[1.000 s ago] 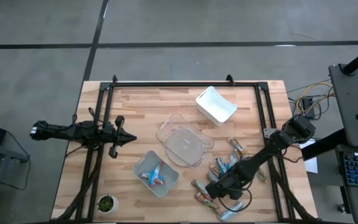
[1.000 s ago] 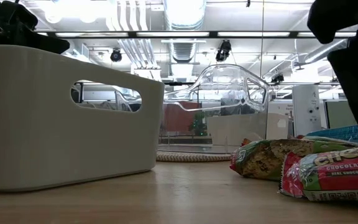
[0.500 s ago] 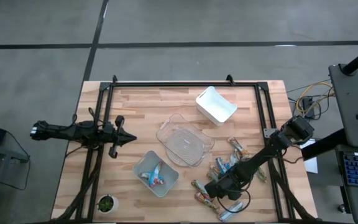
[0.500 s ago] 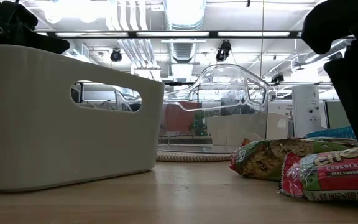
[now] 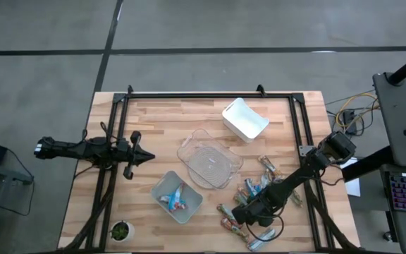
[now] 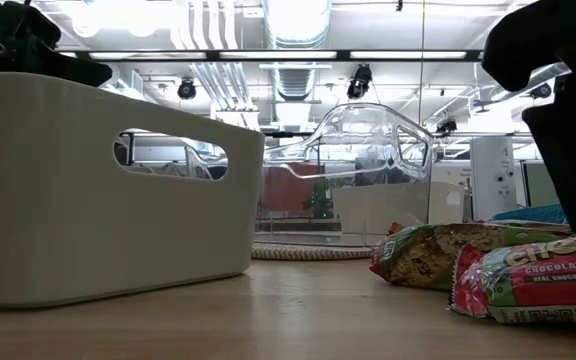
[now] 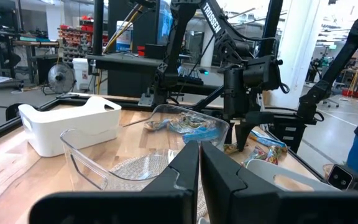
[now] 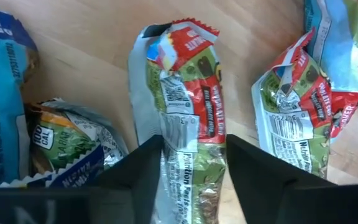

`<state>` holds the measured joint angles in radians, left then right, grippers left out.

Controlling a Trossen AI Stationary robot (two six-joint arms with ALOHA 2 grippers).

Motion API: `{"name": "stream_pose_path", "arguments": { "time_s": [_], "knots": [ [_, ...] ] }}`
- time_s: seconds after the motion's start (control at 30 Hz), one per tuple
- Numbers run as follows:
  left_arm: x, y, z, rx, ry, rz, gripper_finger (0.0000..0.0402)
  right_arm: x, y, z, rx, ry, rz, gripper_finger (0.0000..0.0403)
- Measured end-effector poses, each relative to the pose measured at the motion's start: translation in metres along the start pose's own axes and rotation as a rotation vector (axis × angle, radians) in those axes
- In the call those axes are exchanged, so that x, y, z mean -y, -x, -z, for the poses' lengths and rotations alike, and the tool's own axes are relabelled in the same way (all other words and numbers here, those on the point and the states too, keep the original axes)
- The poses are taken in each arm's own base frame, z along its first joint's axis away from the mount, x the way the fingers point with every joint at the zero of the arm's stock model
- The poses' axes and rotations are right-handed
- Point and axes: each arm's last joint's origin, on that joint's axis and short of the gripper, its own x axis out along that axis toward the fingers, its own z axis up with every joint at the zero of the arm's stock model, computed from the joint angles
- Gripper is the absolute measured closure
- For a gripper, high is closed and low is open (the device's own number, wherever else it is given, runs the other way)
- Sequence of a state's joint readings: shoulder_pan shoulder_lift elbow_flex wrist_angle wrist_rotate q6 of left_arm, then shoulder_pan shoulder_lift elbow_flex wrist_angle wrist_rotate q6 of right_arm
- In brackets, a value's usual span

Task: Pick and place Granola Bars by type
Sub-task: Put the red granola bar into the gray bin

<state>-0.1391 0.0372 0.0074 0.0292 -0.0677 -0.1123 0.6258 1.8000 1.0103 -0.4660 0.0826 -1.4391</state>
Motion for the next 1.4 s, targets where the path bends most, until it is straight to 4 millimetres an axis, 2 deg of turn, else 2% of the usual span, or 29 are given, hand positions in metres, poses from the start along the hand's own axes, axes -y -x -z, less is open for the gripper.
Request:
{"name": "stream_pose_path", "arguments": {
  "time_s": [0.27,0.43,0.77,1.17,1.4],
  "knots": [
    [0.0,0.0,0.0,0.0,0.0,0.0,0.0401,0.0,-0.001,0.0,-0.001,0.0,-0.004,0.0329],
    [0.0,0.0,0.0,0.0,0.0,0.0,0.0401,-0.001,-0.001,0.0,-0.001,0.0,-0.005,0.0358],
    [0.0,0.0,0.0,0.0,0.0,0.0,0.0401,0.0,0.002,0.001,-0.041,-0.001,0.008,0.0364],
    [0.0,0.0,0.0,0.0,0.0,0.0,0.0401,0.018,0.038,0.005,-0.045,-0.222,0.152,0.0365],
    [0.0,0.0,0.0,0.0,0.0,0.0,0.0401,0.018,0.04,0.005,-0.039,-0.254,0.161,0.0365]
  ]
}}
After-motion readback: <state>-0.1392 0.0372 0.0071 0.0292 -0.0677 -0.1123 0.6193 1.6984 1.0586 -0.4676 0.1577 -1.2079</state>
